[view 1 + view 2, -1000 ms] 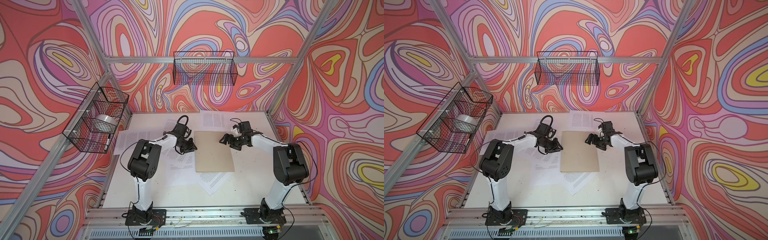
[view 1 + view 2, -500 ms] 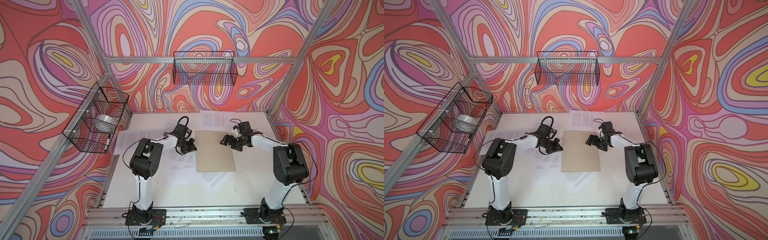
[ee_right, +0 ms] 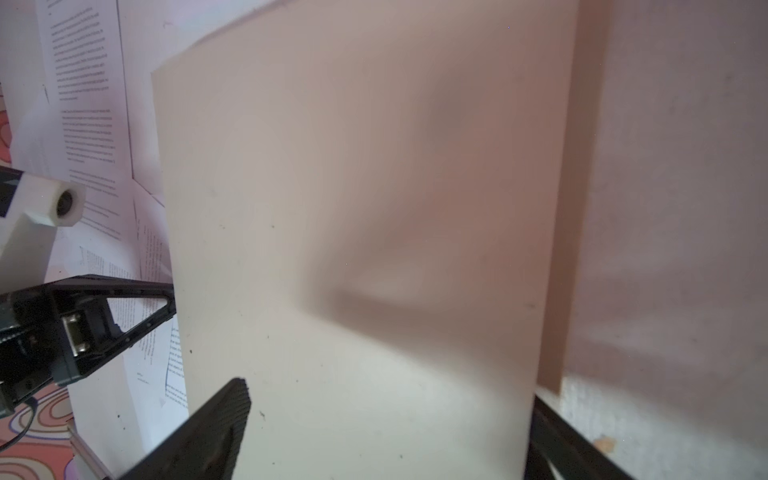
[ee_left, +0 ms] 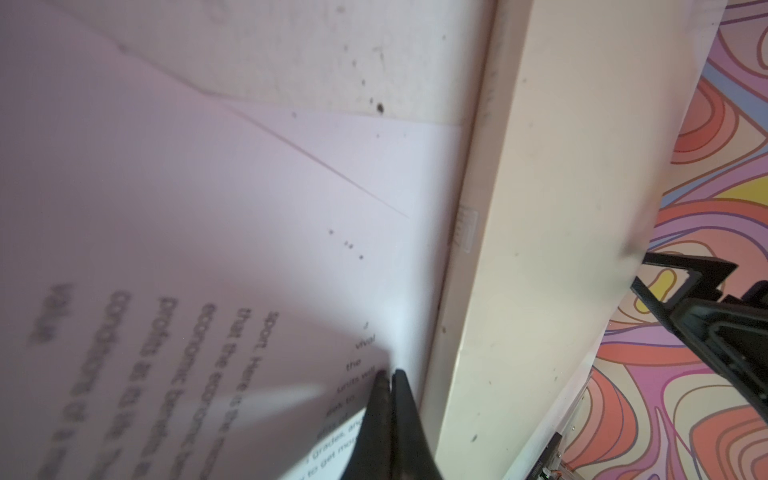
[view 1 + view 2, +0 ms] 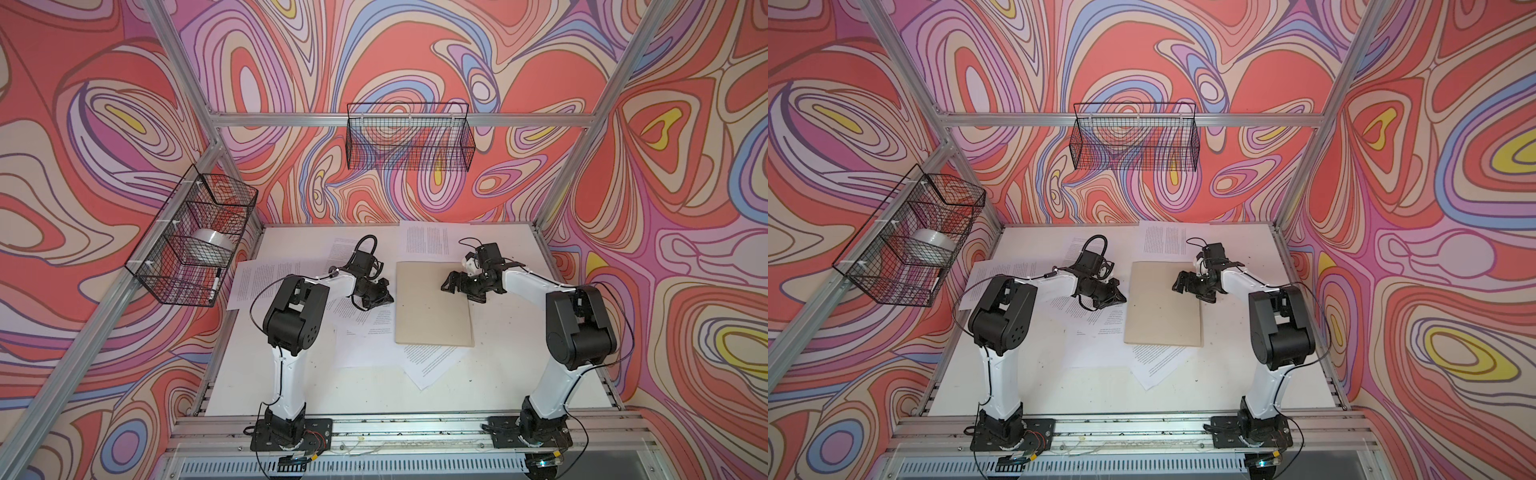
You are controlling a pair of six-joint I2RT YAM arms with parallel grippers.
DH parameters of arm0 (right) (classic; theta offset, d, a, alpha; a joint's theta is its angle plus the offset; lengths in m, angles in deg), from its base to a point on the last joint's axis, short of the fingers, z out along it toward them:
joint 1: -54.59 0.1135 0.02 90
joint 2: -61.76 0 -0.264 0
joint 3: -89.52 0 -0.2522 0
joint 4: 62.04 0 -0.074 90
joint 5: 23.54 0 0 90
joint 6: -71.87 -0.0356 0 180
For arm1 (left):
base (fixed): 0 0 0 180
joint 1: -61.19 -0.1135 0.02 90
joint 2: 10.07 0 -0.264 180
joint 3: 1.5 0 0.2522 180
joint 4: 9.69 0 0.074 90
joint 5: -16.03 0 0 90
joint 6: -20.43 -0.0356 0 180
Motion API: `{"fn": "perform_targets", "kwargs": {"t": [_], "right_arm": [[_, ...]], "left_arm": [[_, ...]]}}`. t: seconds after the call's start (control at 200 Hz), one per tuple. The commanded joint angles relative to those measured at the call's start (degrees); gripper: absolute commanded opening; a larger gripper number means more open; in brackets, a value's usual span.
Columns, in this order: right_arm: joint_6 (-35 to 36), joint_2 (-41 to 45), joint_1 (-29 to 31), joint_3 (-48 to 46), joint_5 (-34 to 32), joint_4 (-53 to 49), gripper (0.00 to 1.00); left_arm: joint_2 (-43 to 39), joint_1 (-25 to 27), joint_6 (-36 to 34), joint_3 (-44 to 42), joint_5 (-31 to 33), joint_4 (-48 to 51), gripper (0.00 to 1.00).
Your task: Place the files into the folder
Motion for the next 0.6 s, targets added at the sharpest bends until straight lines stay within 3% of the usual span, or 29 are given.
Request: {"fn": "perform_targets", "kwargs": {"t": [0.0,0.115,0.175,0.471,0.591], "right_arm": [[-0.85,0.70,0.05,-0.11,6.83,2.45,0.96],[-2.70,2.24,0.11,-1.27,12.86,4.93,0.87],[-3.38,2.77,0.12,-1.45,14.38,5.41,0.77],[-5.62,8.03,-0.11,-1.46,15.28,6.18,0.01],[-5.03,12.22,-1.18,0.61,9.97,0.67,0.00]], "left_arm": [[3.59,0.22,-0.50,-1.66,4.05,4.29,0.01],[3.95,0.25,-0.49,-1.50,4.02,4.27,0.01],[4.23,0.19,-0.40,-1.31,3.92,4.24,0.01],[3.43,0.06,0.75,-0.94,2.43,4.23,0.03],[1.46,-0.40,1.32,-0.08,2.12,5.33,0.09]]}}
